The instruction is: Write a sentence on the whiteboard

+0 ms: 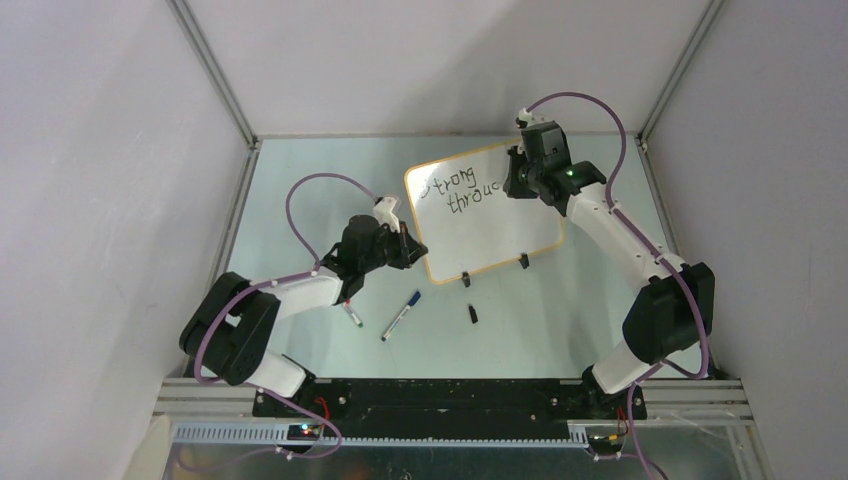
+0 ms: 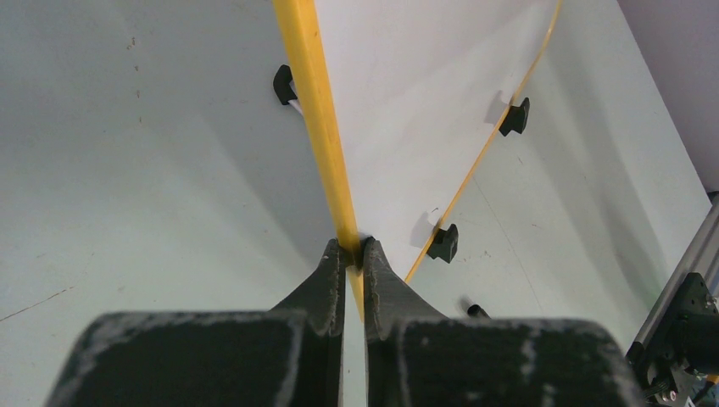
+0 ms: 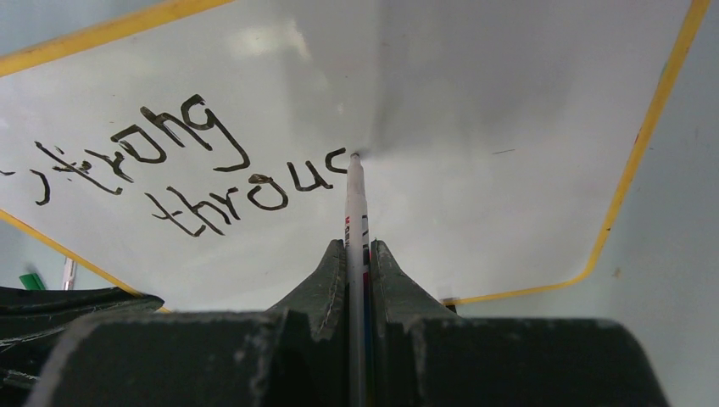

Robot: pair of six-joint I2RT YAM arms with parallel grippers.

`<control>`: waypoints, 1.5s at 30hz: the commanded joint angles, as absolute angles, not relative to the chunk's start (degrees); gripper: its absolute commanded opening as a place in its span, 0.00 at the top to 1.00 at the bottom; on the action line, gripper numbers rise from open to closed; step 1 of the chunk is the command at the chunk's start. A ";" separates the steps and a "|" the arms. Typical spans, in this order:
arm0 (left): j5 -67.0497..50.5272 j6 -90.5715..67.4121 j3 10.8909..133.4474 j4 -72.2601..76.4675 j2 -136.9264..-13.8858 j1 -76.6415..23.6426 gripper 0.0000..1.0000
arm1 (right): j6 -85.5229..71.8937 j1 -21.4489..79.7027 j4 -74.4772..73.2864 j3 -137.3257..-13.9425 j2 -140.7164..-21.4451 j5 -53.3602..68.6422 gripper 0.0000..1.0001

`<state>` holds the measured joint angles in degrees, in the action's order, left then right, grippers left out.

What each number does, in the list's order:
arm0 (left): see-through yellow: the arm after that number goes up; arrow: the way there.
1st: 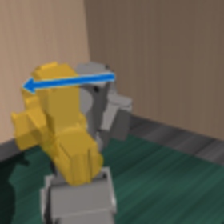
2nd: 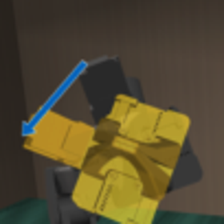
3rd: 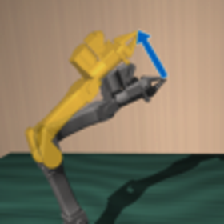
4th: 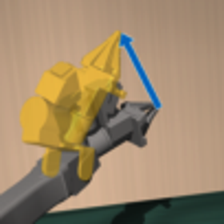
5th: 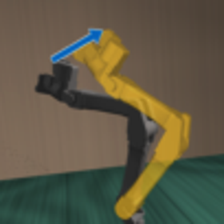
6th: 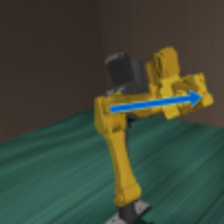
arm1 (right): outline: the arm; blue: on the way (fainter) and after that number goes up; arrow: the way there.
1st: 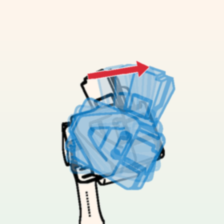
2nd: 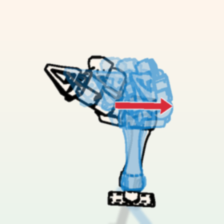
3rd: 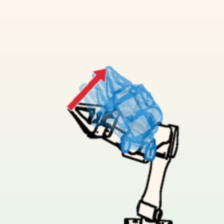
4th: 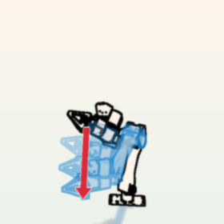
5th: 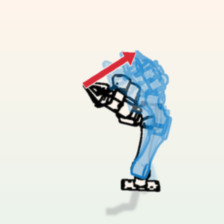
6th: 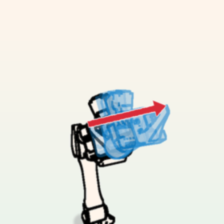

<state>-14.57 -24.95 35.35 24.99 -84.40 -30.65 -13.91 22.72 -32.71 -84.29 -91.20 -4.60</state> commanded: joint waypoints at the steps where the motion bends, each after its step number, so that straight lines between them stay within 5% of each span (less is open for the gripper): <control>1: -12.04 -21.65 36.20 24.32 -82.97 -31.02 1.00 | -13.60 22.51 -31.17 -87.15 -91.67 -4.31 1.00; 21: -12.30 -21.78 36.12 24.30 -82.80 -31.18 1.00 | -14.64 22.50 -30.92 -77.27 -87.42 -5.31 1.00; 45: -12.20 -21.45 36.34 23.76 -82.91 -31.38 1.00 | -15.54 23.18 -27.80 -79.27 -88.20 1.88 1.00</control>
<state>-14.11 -24.91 35.35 24.64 -84.40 -30.89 -15.00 23.07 -30.81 -77.14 -88.77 0.08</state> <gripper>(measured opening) 0.064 0.123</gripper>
